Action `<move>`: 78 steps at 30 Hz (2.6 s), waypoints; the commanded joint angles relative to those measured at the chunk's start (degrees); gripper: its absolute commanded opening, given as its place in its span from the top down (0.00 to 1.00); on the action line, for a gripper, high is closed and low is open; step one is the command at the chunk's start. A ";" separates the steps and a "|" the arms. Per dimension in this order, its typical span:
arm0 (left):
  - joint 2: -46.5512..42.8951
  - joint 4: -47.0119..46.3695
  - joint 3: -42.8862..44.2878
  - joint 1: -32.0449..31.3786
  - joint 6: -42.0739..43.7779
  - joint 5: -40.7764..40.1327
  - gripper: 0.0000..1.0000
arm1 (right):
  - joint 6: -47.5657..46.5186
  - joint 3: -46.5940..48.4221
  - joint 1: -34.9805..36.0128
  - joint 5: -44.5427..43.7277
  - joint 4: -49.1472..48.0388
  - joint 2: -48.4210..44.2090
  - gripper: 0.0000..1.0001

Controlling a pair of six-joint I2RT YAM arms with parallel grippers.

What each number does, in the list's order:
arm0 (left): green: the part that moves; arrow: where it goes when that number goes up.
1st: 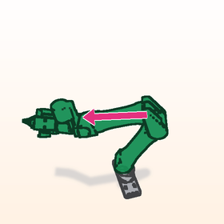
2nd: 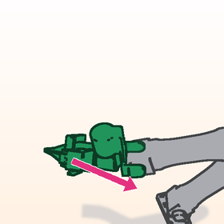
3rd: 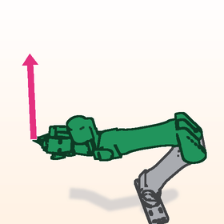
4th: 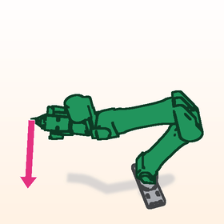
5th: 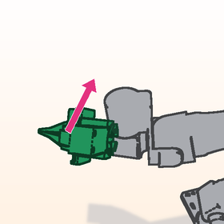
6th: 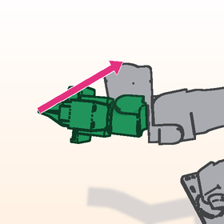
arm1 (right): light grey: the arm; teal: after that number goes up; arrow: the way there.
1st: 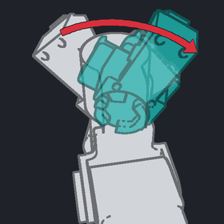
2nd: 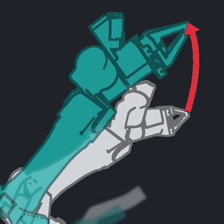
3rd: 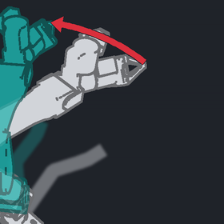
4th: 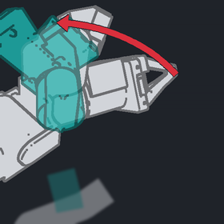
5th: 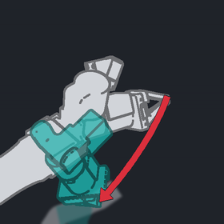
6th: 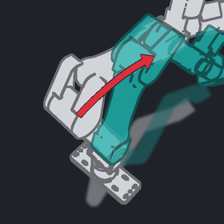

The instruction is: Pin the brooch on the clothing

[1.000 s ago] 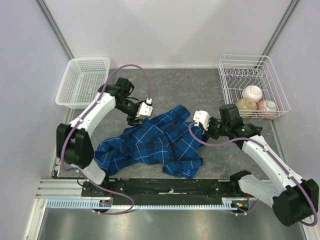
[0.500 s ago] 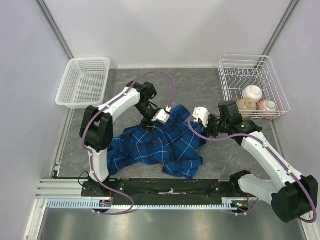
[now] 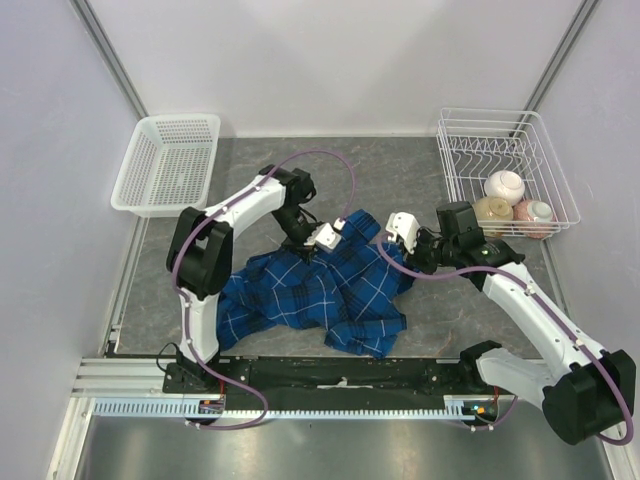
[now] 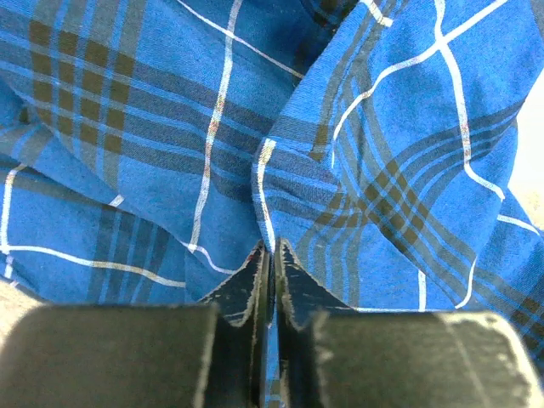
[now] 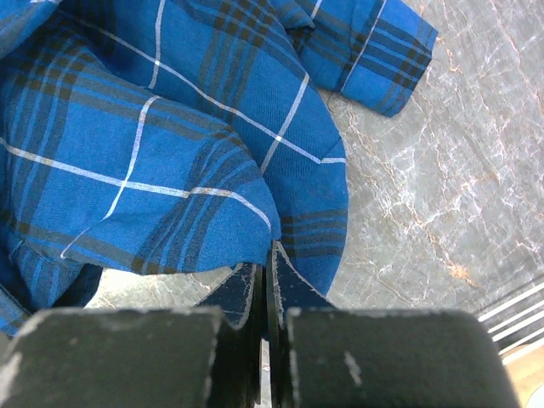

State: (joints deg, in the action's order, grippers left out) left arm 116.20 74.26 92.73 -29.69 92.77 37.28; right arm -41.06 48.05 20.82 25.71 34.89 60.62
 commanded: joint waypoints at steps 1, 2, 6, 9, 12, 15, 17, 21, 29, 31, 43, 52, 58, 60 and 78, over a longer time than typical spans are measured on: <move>-9.38 -0.16 0.52 2.61 -6.69 2.44 0.98 | 6.05 3.18 -0.25 -3.11 -2.46 0.46 1.00; -11.07 -1.04 0.70 3.67 -9.25 4.36 0.98 | 7.47 4.14 -0.25 -4.34 -3.42 0.64 1.00; -19.95 -6.47 3.85 12.62 -24.61 9.30 0.98 | 13.01 8.54 -2.18 -7.60 -5.53 1.78 1.00; -25.75 -15.26 7.90 23.16 -41.57 12.11 0.98 | 17.93 14.33 -3.15 -10.06 -8.70 3.80 1.00; -32.32 -26.77 9.49 33.35 -59.16 10.63 0.98 | 21.71 23.20 -3.94 -12.70 -11.16 7.13 1.00; -39.09 -38.55 7.83 38.46 -76.10 5.80 0.98 | 24.62 33.66 -5.52 -15.25 -12.04 11.18 1.00; -42.44 -44.87 6.95 39.71 -80.45 0.20 0.98 | 25.06 40.32 -5.70 -16.57 -12.22 13.03 1.00; -50.27 -53.58 3.35 39.80 -83.55 -10.19 0.98 | 26.29 49.84 -5.70 -17.98 -12.31 15.31 1.00; -58.88 -57.21 6.15 39.89 -82.84 -20.14 0.98 | 27.26 64.00 -5.79 -12.72 -10.55 15.14 1.00; -61.08 -58.17 5.97 39.89 -83.01 -20.40 0.98 | 27.52 65.67 -5.61 -9.38 -10.37 13.57 1.00; -70.32 -56.42 15.28 39.89 -84.07 -23.14 0.98 | 32.44 71.99 -5.44 -1.54 -9.84 1.87 1.00; -65.25 -47.38 20.48 39.98 -81.97 -22.06 0.98 | 33.86 74.40 -5.97 -6.55 -8.26 6.70 1.00; -59.53 -50.16 4.59 39.97 -79.24 -21.37 0.98 | 32.01 57.72 -6.05 -11.03 -13.18 12.32 1.00; -53.99 -52.01 -0.25 39.89 -80.11 -21.37 0.98 | 31.13 54.36 -6.05 -12.09 -16.15 16.53 1.00; -22.15 -39.55 6.95 37.43 -70.71 -21.12 0.01 | 26.12 71.41 -7.55 -12.54 7.62 48.46 0.02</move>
State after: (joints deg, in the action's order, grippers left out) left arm 102.21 32.97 97.23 7.86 18.11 12.21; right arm -12.91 117.43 13.61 9.41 35.07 116.81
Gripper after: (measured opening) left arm 0.991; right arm 0.980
